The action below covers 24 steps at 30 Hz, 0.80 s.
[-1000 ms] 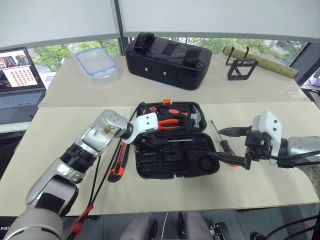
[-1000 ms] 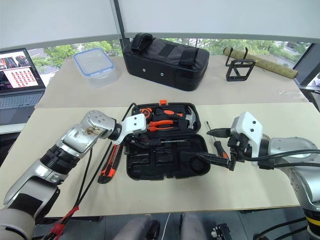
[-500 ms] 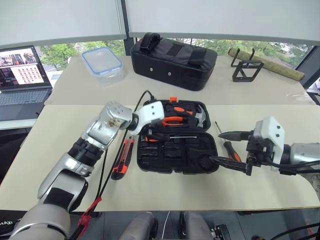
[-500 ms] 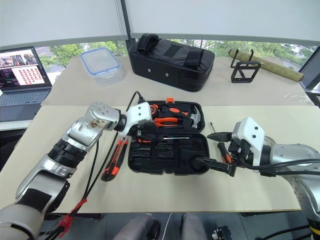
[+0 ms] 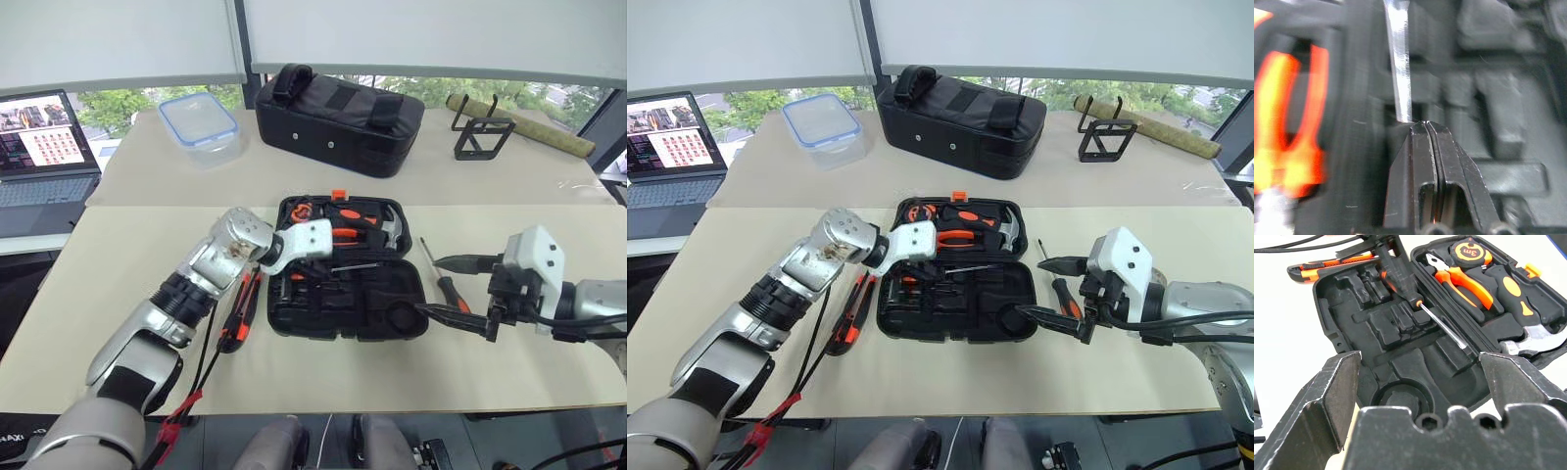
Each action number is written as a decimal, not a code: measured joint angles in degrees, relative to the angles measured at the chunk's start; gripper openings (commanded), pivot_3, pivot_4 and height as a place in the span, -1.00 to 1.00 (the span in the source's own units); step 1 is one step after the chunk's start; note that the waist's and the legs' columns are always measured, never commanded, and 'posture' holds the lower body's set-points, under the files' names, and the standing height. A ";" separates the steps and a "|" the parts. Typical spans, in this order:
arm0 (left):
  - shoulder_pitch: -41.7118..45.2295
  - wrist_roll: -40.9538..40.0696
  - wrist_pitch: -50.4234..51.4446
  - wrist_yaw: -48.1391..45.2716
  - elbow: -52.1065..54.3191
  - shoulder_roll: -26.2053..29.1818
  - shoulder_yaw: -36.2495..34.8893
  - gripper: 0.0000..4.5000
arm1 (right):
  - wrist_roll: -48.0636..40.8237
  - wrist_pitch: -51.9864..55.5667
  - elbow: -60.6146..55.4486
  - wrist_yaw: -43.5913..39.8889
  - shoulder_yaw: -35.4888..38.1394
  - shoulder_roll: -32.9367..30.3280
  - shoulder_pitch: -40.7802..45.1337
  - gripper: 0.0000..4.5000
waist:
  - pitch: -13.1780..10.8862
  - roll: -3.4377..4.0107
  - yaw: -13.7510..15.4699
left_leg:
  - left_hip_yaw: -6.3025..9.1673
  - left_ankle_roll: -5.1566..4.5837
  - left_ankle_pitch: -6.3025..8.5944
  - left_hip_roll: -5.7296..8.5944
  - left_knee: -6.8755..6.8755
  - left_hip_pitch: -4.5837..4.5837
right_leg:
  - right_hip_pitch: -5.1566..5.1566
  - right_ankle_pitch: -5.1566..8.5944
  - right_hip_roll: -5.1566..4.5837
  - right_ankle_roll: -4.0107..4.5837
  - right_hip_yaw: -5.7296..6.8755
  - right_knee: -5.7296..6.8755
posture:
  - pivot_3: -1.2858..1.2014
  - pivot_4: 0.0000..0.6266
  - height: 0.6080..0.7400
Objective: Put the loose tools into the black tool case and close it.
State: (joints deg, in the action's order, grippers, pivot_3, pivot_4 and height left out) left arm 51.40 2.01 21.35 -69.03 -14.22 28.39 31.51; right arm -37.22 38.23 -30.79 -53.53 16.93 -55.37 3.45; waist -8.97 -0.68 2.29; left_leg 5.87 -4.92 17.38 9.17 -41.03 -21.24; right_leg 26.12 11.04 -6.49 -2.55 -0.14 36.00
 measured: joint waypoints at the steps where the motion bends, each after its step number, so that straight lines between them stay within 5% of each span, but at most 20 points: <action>1: 0.18 1.10 -1.28 0.94 -0.71 -0.67 0.28 -0.97 | 0.07 0.00 0.16 0.40 0.01 0.08 -0.04 1.00 | 0.06 0.04 0.11 | 0.00 0.00 0.00 0.00 0.00 0.08 | -0.10 0.00 -0.02 0.00 -0.01 -0.01 | 0.03 -0.52 0.64; 7: 0.18 1.15 -1.30 3.09 -3.27 -3.10 -1.88 -0.97 | 2.55 -0.03 1.55 4.10 1.89 1.50 -3.94 1.00 | 0.10 0.05 0.91 | -0.01 0.04 -0.02 0.03 -0.04 0.07 | -0.15 -0.23 0.01 -0.06 -0.34 -0.01 | 0.03 -0.52 0.64; 10: -2.55 -5.00 5.45 1.14 -0.83 -1.20 -8.30 -0.65 | 3.29 1.19 2.36 7.09 5.14 3.13 -7.44 1.00 | 0.08 0.03 0.13 | -0.02 0.01 -0.12 0.01 0.00 -0.08 | 0.17 -0.23 0.09 -0.06 -0.40 0.15 | 0.03 -0.52 0.64; 15: -3.50 -13.13 14.64 -2.09 7.94 5.56 -17.58 0.19 | 3.78 1.67 1.51 8.40 7.41 4.19 -13.37 1.00 | 0.11 0.09 -1.03 | -0.02 0.08 -0.16 -0.05 0.07 -0.02 | 0.19 -0.23 0.19 -0.01 -0.29 0.13 | 0.03 -0.52 0.64; 22: -4.64 -16.48 17.11 -3.17 11.89 5.12 -16.99 0.19 | 3.18 1.66 2.08 6.67 7.70 2.98 -10.95 1.00 | 0.11 0.10 -0.62 | -0.03 0.09 -0.14 0.06 0.01 0.03 | -0.01 -0.24 0.23 -0.03 -0.18 0.03 | 0.03 -0.52 0.64; 24: -4.17 -14.42 15.35 -1.90 9.48 3.99 -14.80 -0.03 | 3.22 1.65 2.40 6.22 7.59 2.56 -9.81 1.00 | 0.11 0.10 -0.49 | -0.03 0.09 -0.14 0.05 0.03 0.03 | 0.00 -0.23 0.14 -0.03 -0.23 0.03 | 0.03 -0.52 0.64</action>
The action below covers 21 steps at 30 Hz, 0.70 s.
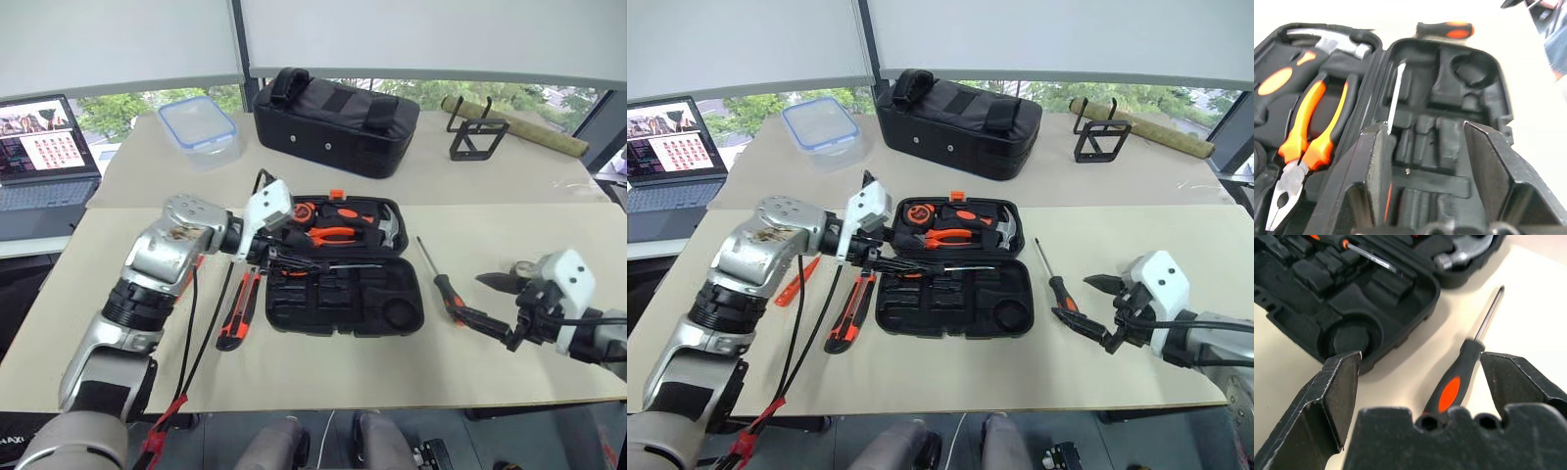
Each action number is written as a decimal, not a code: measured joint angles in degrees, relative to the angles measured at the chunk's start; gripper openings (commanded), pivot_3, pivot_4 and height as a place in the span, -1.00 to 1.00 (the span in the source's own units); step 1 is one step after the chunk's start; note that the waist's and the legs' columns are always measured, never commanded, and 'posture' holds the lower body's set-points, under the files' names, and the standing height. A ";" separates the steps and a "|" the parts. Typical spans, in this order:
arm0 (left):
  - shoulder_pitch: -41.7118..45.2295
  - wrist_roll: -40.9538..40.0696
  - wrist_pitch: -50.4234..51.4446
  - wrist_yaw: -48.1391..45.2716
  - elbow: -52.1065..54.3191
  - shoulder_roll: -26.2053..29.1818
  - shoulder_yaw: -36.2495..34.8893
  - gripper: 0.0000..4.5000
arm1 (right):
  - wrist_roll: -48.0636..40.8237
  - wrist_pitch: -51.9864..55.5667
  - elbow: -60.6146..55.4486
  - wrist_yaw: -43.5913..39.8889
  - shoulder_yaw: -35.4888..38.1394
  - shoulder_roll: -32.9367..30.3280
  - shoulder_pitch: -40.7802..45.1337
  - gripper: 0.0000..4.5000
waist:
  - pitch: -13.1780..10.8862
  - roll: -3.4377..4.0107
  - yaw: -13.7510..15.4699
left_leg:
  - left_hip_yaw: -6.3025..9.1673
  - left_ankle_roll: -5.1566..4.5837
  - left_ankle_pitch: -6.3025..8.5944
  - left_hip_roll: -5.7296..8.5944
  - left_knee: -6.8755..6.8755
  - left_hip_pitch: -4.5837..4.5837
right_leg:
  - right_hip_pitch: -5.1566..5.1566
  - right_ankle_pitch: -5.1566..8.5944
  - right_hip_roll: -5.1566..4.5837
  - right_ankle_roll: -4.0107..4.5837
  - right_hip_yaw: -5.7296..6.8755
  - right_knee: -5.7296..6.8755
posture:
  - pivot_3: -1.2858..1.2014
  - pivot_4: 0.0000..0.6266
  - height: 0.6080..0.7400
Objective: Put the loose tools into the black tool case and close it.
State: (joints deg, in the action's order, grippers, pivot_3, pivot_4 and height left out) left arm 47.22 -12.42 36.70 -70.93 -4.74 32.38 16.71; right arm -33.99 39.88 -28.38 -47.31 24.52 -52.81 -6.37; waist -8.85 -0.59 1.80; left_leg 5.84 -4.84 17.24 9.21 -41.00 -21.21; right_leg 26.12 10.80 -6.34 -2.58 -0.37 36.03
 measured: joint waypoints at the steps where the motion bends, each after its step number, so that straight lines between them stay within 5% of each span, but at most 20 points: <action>1: 0.22 1.37 -1.24 0.66 -1.80 -0.65 1.17 -0.14 | 0.00 0.00 0.27 -0.10 -0.27 0.00 0.70 1.00 | 0.00 0.00 0.02 | 0.00 0.00 0.00 -0.01 0.03 0.00 | 0.03 0.00 -0.06 0.00 -0.04 -0.01 | 0.03 -0.52 0.64; 6: 2.86 6.92 -7.80 2.88 -11.12 -3.73 5.39 -0.98 | -0.10 0.00 0.46 -0.77 -0.82 0.00 1.65 1.00 | -0.01 -0.01 0.36 | 0.00 -0.01 -0.01 -0.02 0.04 -0.05 | 0.07 0.00 -0.08 0.00 -0.07 -0.02 | 0.03 -0.52 0.64; 21: 5.36 17.37 -20.61 4.29 -17.63 -7.05 10.68 -0.99 | -1.17 0.33 -2.18 -0.81 -2.19 0.00 4.52 1.00 | 0.00 -0.01 0.68 | 0.01 -0.03 0.00 -0.01 -0.02 -0.02 | -0.03 0.00 -0.11 -0.01 -0.15 -0.02 | 0.03 -0.52 0.64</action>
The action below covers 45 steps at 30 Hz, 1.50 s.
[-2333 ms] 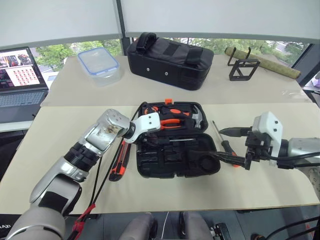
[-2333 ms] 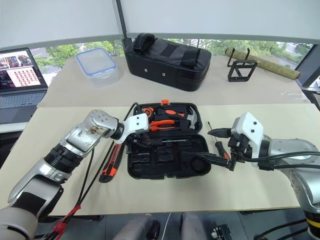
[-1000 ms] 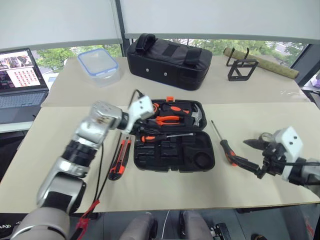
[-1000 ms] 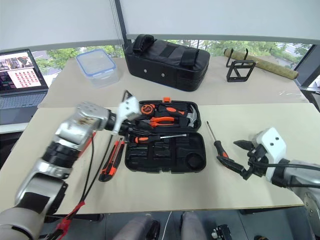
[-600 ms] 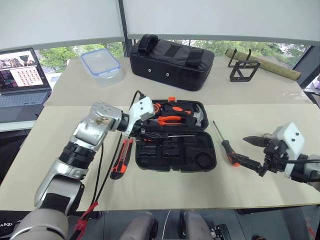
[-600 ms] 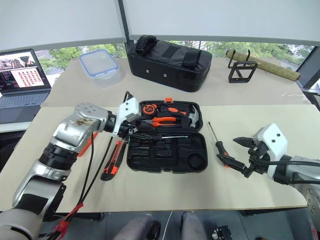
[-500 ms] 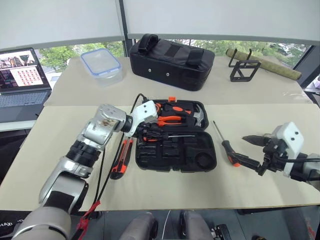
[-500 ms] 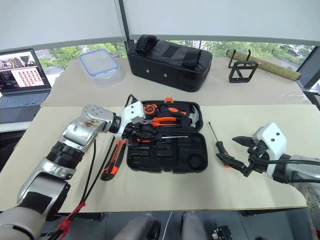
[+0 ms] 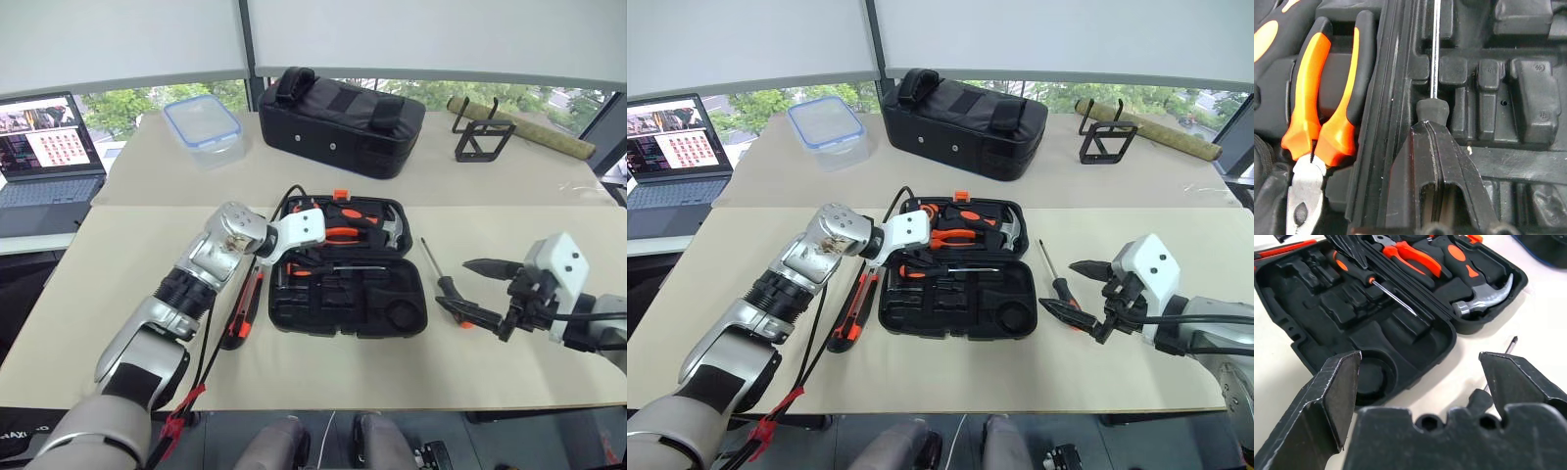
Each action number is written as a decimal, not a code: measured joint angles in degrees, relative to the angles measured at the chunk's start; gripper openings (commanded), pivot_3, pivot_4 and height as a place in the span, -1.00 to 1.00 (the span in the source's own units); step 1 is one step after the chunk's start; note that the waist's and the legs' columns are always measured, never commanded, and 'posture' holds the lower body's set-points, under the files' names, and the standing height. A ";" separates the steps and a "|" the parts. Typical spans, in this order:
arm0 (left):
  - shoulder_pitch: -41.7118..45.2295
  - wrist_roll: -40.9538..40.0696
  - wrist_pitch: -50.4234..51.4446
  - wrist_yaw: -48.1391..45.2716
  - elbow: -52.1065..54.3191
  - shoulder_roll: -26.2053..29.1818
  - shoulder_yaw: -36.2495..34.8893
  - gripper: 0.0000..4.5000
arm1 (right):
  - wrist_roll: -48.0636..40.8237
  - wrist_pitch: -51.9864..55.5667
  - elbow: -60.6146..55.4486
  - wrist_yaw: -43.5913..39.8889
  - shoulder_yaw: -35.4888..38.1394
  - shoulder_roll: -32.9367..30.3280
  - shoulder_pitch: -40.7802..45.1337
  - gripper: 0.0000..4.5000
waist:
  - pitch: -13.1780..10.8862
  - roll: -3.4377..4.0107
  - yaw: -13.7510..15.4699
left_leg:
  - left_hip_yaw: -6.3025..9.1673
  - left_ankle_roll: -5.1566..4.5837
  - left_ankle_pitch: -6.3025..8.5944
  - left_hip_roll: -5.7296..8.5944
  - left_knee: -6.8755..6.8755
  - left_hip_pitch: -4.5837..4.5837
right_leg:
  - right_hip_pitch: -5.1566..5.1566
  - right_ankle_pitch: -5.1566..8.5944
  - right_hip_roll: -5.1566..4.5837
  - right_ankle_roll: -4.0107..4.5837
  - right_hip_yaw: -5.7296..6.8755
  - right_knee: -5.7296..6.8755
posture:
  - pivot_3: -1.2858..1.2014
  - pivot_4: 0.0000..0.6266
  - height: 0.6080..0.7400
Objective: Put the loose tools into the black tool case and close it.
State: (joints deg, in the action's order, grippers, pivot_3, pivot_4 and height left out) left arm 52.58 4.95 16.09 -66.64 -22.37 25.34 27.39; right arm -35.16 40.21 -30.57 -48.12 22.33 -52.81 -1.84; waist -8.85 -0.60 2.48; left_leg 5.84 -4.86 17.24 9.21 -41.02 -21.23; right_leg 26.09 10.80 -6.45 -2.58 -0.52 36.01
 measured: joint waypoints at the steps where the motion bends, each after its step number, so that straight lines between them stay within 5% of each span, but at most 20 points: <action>1: 0.01 0.63 -0.98 0.44 -0.32 -0.22 0.17 -0.99 | 0.00 0.05 -0.01 0.09 -0.22 0.00 0.39 1.00 | 0.01 0.01 0.02 | 0.00 0.00 0.00 0.00 0.00 0.03 | -0.02 0.00 0.00 0.00 -0.01 0.01 | 0.03 -0.52 0.64; 6: -0.09 0.38 -1.01 0.05 -0.89 -0.86 -1.54 -0.99 | 0.00 0.46 -0.12 0.97 -0.43 0.25 -0.04 1.00 | 0.02 0.01 0.10 | 0.00 -0.01 0.00 0.00 0.00 0.02 | 0.00 0.00 0.00 0.00 -0.03 0.02 | 0.03 -0.52 0.64; 9: -1.86 -4.61 4.26 -2.95 0.74 -0.73 -5.22 -0.68 | 0.03 1.25 -0.02 2.57 0.95 1.53 -1.56 1.00 | 0.01 0.01 -0.18 | 0.00 -0.03 -0.01 -0.01 0.03 -0.07 | 0.16 0.00 0.04 0.00 -0.02 0.08 | 0.03 -0.52 0.64; 13: -3.77 -16.07 13.55 -7.75 9.35 1.38 -13.11 0.00 | -0.32 3.03 -0.01 5.97 3.01 4.20 -3.02 1.00 | -0.02 -0.04 -0.50 | 0.01 -0.03 -0.01 -0.07 0.01 -0.14 | 0.25 0.00 0.08 0.01 0.05 0.08 | 0.03 -0.52 0.64; 19: -10.27 -33.33 28.59 -12.25 28.35 12.49 -25.65 0.97 | 1.69 4.99 1.72 14.24 0.85 11.01 -4.33 1.00 | 0.08 0.14 -1.88 | -0.03 0.00 -0.01 -0.06 0.11 0.09 | 0.13 0.01 0.18 0.02 0.07 0.09 | 0.03 -0.52 0.64; 27: -16.67 -42.36 33.27 -6.74 39.23 14.57 -30.14 0.97 | 7.23 4.42 10.00 18.63 -4.92 14.44 -1.06 1.00 | 0.07 0.16 -1.30 | -0.03 0.05 0.00 0.00 0.13 0.11 | 0.10 0.01 0.31 0.02 0.09 0.07 | 0.03 -0.52 0.64; 39: -20.05 -41.53 28.61 -7.28 39.89 21.68 -28.16 1.00 | 5.48 4.20 8.83 17.73 -1.78 12.83 1.46 -0.88 | 0.06 0.19 -1.76 | -0.05 0.29 0.12 -0.01 0.19 0.12 | 0.11 0.01 0.34 0.04 0.11 0.04 | 0.03 -0.52 0.64; 45: -21.49 -41.07 26.34 -8.90 39.54 24.80 -28.26 1.00 | 1.24 2.90 9.53 8.06 0.46 3.77 11.75 -0.96 | 0.05 0.20 -1.82 | -0.04 0.38 0.17 -0.09 0.26 0.12 | 0.11 0.02 0.25 0.06 0.13 -0.02 | 0.03 -0.52 0.64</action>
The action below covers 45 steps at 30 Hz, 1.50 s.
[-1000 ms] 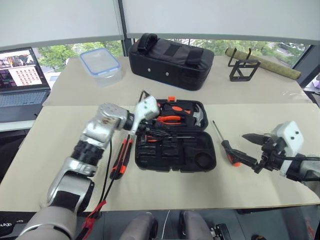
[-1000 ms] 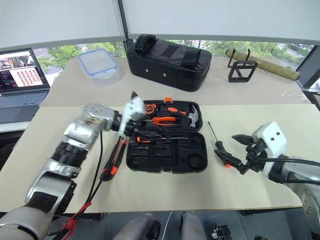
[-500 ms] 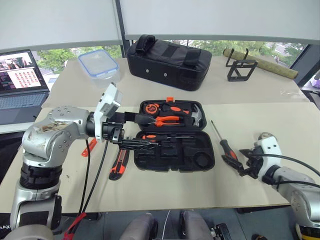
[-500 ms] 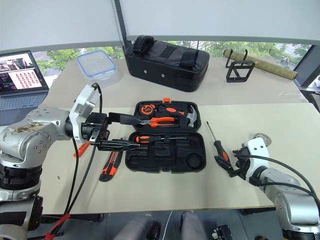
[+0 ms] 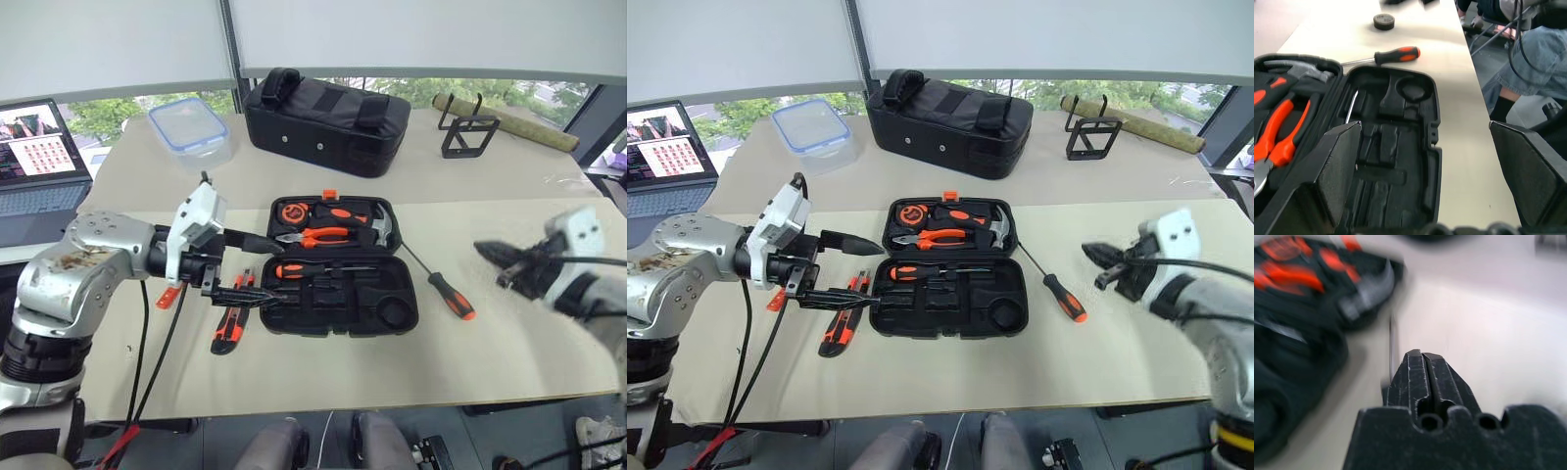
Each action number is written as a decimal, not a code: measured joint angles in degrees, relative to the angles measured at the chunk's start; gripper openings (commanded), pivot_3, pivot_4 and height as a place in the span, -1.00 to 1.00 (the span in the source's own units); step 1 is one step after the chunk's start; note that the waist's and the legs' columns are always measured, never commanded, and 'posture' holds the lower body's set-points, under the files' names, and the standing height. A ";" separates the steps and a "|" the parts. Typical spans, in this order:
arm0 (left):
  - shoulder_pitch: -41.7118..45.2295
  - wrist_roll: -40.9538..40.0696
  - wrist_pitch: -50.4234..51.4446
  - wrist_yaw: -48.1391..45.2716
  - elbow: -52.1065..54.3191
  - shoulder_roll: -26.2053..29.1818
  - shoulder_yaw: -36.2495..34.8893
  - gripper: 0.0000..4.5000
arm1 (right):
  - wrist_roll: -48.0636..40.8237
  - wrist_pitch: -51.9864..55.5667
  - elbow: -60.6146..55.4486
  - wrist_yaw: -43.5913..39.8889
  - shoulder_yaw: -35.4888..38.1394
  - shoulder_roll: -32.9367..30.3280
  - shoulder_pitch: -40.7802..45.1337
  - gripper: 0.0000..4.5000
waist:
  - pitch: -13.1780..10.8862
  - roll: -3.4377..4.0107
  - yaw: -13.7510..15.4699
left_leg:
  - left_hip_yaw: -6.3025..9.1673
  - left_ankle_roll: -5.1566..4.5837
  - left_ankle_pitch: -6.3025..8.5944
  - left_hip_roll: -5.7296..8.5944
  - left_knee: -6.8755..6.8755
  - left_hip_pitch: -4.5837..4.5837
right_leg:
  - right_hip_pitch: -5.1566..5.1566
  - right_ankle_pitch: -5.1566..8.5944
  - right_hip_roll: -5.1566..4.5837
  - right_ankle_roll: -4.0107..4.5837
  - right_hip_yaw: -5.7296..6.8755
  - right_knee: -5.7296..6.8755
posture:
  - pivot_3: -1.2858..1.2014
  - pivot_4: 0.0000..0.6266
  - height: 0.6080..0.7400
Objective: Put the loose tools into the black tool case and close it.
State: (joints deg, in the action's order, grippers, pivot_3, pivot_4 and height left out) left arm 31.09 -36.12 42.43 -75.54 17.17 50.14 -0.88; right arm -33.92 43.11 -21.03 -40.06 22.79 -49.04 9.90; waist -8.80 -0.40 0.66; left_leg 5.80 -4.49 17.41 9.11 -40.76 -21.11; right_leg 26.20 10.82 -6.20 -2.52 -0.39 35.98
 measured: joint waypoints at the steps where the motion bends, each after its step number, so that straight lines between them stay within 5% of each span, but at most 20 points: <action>1: -0.33 0.05 -0.20 -0.41 -0.08 0.74 0.02 1.00 | -0.18 -1.05 0.25 -2.84 -1.51 -1.34 1.54 -0.96 | 0.00 0.00 -0.03 | 0.00 0.00 0.00 -0.01 -0.01 0.00 | 0.00 0.00 -0.01 0.00 0.01 0.00 | 0.03 -0.52 0.64; 5: -0.85 1.42 -2.67 -1.48 -0.46 1.92 0.50 1.00 | 3.56 -5.38 3.57 -12.59 -12.95 -7.03 7.23 -0.96 | -0.02 -0.02 -0.20 | -0.01 -0.01 0.00 0.00 -0.03 -0.02 | -0.03 0.00 -0.13 0.01 0.03 -0.04 | 0.03 -0.52 0.64; 9: -1.84 1.90 -2.79 -0.72 -0.58 1.98 0.62 1.00 | 6.34 -4.78 10.27 -9.54 -14.18 -5.28 9.13 -0.96 | -0.04 -0.07 0.33 | 0.02 -0.01 0.00 0.07 -0.05 -0.09 | -0.02 -0.01 -0.23 0.00 0.01 -0.08 | 0.03 -0.52 0.64; 20: -2.90 0.99 -2.48 2.20 0.80 1.19 0.62 1.00 | 7.82 -0.95 9.40 0.27 -10.45 1.61 -4.42 0.56 | -0.03 -0.05 0.04 | 0.01 -0.01 0.00 0.04 -0.03 -0.06 | 0.02 0.00 -0.15 0.01 -0.03 -0.02 | 0.03 -0.52 0.64; 24: -1.80 0.85 -2.48 2.32 0.71 0.52 1.31 1.00 | 7.97 -0.96 9.35 0.99 -10.23 2.36 -5.02 0.56 | -0.03 -0.05 0.03 | -0.01 -0.01 -0.01 0.02 -0.03 -0.05 | 0.02 0.00 -0.13 0.01 -0.02 -0.01 | 0.03 -0.52 0.64; 33: -0.26 0.83 -2.63 2.01 -0.53 0.44 2.09 1.00 | 8.02 -0.07 10.01 1.91 -10.13 4.10 -5.13 -0.58 | -0.03 -0.05 0.05 | -0.01 -0.01 -0.01 0.04 -0.04 -0.05 | 0.02 0.00 -0.11 0.01 0.00 -0.01 | 0.03 -0.52 0.64; 45: 0.09 1.56 -3.18 2.34 -1.71 -0.21 2.26 1.00 | 5.06 3.03 12.38 0.27 0.19 -1.04 0.36 -0.58 | -0.04 -0.04 -0.15 | -0.03 -0.02 -0.01 0.00 -0.02 -0.05 | 0.05 0.00 -0.09 0.01 -0.01 -0.02 | 0.03 -0.52 0.64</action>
State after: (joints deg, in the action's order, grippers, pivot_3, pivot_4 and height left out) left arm 31.18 -34.56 39.25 -73.20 15.46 49.94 1.38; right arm -28.86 46.14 -8.65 -39.79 22.98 -50.08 10.26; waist -8.83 -0.44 0.51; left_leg 5.77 -4.51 17.40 9.12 -40.79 -21.17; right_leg 26.25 10.82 -6.29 -2.51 -0.41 35.97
